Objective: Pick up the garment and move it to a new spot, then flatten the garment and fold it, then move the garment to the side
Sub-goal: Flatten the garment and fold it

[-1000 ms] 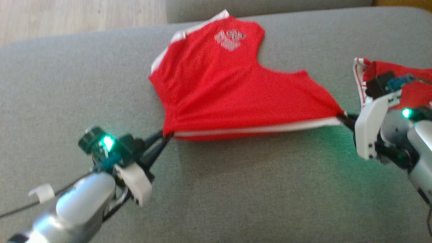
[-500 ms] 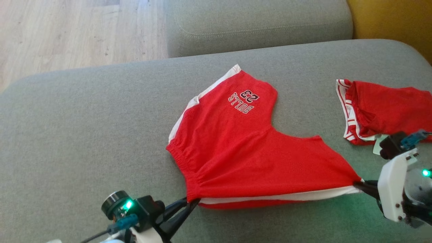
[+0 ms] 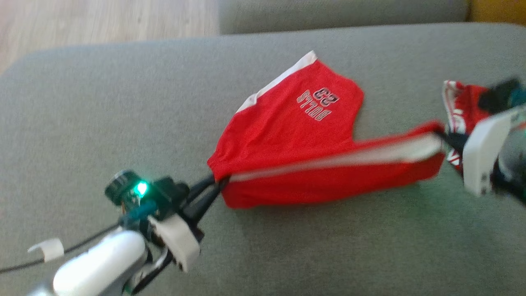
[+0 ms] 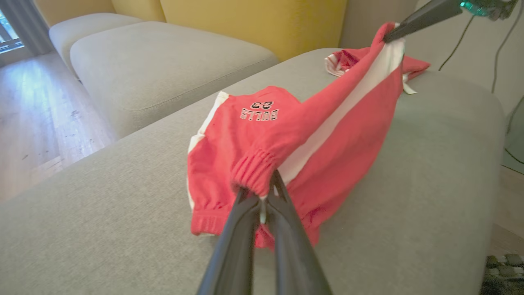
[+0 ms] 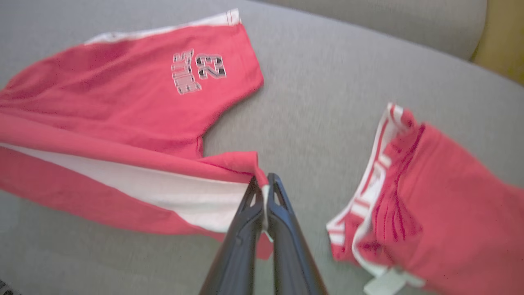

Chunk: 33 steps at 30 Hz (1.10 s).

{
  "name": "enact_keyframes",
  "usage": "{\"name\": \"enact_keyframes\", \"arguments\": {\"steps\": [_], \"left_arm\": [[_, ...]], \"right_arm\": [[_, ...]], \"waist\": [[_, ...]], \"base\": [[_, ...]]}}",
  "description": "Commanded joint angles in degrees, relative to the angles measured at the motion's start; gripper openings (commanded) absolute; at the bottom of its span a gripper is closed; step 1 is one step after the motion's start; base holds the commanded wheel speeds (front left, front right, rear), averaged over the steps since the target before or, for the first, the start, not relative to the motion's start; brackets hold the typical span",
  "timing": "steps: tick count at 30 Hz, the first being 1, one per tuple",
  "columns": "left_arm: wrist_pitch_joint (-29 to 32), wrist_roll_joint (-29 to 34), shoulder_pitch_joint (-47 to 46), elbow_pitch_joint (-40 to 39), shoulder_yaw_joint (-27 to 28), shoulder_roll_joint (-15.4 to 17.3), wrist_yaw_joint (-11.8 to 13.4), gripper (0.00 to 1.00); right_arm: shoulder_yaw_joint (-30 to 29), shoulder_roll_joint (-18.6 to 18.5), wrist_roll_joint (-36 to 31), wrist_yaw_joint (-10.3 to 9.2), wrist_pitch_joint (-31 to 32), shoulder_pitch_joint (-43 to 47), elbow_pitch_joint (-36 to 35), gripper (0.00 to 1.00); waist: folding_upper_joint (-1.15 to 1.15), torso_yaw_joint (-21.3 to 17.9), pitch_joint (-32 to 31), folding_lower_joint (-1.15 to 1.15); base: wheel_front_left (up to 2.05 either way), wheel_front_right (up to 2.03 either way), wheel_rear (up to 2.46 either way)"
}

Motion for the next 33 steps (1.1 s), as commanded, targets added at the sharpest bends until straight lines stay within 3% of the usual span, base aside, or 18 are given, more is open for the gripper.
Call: {"name": "enact_keyframes", "arguments": {"steps": [1, 14, 24, 33], "left_arm": [[0.0, 0.6, -3.5, -0.5, 3.2, 1.0, -0.1, 0.0], [-1.5, 0.2, -11.5, 9.5, 5.2, -4.7, -2.5, 0.0], [-3.7, 1.3, -16.3, 15.5, 4.6, -10.1, -4.7, 0.0], [-5.4, 2.5, -19.0, 19.6, 3.6, -12.9, -6.0, 0.0]], "right_arm": [[-0.6, -0.8, -1.0, 0.37, 0.0, -3.2, -1.2, 0.0], [7.6, 3.0, -6.1, 0.37, -1.7, -26.5, 13.3, 0.0], [14.1, 2.5, -6.4, 0.37, -6.2, -36.2, 23.4, 0.0], [18.9, 2.9, -5.7, 0.37, -9.4, -42.0, 28.8, 0.0]], "waist": [[0.0, 2.0, 3.4, -0.01], [0.0, 8.9, 12.4, -0.01], [0.0, 12.6, 16.8, -0.01], [0.0, 13.8, 18.9, -0.01]], "base": [[0.0, 0.0, 0.0], [0.0, 0.0, 0.0], [0.0, 0.0, 0.0], [0.0, 0.0, 0.0]]}}
